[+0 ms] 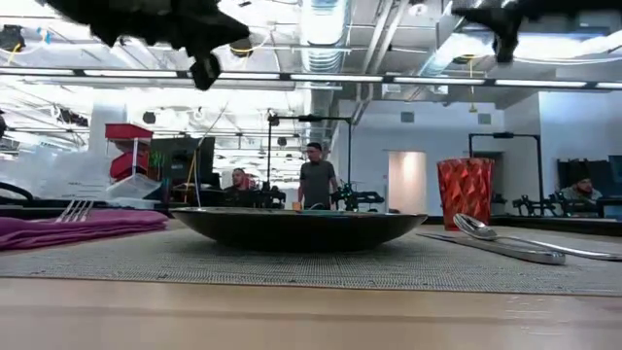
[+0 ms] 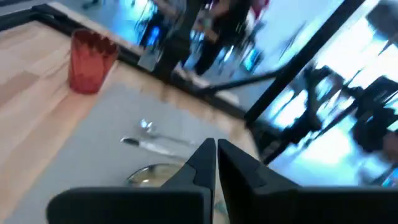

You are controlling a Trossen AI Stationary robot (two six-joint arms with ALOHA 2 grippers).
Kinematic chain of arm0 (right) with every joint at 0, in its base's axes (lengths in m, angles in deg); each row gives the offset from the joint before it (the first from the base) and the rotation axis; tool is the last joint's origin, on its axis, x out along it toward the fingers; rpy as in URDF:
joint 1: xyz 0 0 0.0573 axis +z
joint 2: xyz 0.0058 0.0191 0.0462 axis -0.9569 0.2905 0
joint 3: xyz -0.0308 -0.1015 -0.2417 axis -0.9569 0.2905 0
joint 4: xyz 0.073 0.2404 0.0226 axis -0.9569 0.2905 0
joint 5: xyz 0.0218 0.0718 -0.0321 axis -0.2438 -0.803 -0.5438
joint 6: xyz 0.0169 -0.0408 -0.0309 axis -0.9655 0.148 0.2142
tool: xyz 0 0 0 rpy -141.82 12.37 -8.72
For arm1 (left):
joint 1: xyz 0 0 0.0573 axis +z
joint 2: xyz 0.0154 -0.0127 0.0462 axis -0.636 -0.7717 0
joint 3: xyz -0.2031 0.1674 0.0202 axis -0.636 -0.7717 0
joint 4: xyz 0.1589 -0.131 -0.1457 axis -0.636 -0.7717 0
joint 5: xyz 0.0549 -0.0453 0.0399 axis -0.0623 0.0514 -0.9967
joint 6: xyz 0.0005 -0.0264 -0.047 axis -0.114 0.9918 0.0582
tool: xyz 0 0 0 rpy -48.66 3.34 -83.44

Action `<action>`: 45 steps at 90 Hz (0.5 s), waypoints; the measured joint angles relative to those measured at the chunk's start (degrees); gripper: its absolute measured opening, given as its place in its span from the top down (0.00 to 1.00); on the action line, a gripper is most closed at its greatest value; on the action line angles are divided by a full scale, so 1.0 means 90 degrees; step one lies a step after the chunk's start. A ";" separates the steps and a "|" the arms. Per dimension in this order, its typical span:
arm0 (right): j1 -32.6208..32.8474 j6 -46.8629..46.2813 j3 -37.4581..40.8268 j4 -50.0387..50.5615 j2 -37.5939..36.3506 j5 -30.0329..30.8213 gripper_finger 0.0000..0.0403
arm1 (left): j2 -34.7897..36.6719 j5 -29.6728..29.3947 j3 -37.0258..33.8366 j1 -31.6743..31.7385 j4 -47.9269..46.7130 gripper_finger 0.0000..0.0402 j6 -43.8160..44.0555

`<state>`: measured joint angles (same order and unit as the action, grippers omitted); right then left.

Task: Set table place
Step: Return to Home Position

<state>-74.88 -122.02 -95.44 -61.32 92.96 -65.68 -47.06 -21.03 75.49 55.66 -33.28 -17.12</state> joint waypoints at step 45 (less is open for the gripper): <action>-0.0010 0.0036 0.1276 0.0512 -0.2955 0.0133 0.68 | 0.2976 -0.1613 -0.1465 -0.0032 -0.1432 1.00 0.0151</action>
<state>-74.97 -121.70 -83.95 -56.72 66.36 -64.48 -20.27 -35.55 62.30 55.37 -46.17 -15.76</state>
